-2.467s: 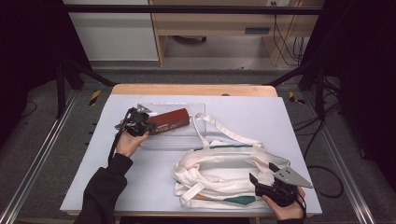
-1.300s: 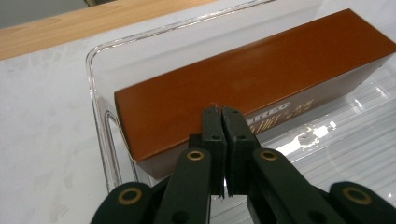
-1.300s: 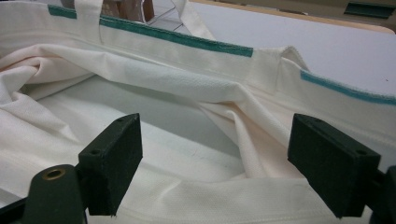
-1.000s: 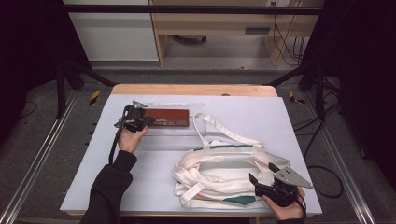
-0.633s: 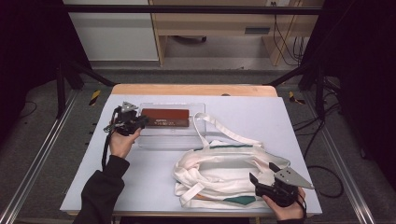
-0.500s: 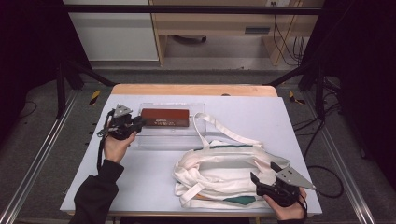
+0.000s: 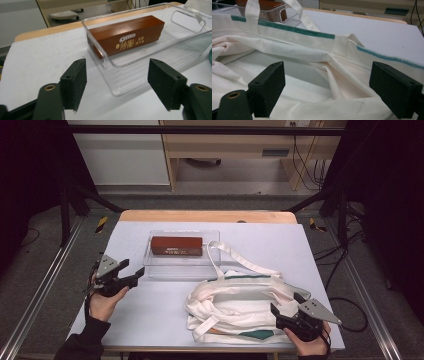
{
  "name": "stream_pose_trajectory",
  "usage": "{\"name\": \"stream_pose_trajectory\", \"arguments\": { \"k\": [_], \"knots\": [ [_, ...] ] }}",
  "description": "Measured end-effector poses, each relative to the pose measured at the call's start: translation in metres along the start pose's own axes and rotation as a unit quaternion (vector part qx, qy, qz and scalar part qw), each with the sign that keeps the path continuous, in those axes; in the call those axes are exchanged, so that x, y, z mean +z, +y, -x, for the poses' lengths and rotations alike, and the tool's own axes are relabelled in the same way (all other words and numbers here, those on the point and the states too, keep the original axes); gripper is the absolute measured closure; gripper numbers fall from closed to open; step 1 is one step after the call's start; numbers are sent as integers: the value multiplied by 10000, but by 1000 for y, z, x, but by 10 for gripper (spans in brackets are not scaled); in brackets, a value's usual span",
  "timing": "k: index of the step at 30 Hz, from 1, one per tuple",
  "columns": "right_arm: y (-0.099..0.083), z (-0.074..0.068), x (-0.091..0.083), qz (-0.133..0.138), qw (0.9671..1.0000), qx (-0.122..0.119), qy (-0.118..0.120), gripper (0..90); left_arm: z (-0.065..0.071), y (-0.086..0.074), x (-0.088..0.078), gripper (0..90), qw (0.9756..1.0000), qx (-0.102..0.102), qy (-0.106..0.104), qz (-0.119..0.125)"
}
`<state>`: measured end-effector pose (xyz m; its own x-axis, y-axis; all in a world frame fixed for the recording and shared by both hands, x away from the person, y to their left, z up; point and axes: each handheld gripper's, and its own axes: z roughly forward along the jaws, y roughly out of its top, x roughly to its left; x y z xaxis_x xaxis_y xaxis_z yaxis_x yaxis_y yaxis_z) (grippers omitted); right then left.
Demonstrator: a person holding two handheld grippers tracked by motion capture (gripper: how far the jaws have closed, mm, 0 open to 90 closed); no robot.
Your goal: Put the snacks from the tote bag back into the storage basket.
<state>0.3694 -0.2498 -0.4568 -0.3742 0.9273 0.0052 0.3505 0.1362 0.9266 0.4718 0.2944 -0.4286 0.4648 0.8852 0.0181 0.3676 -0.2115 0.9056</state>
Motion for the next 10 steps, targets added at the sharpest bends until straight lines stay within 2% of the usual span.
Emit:
{"name": "stream_pose_trajectory", "arguments": {
  "k": [4,8,10],
  "knots": [
    [0,1,-1,40,10000,21,-41,131,-7,-16,-7,258,9999,-35,95,-81],
    [-1,3,-2,69,9999,52,-78,134,-14,-28,-15,220,9997,-98,215,-39],
    [-1,3,-3,95,9999,92,-77,136,-18,-37,-18,211,9994,-194,277,-41]
  ]
}}
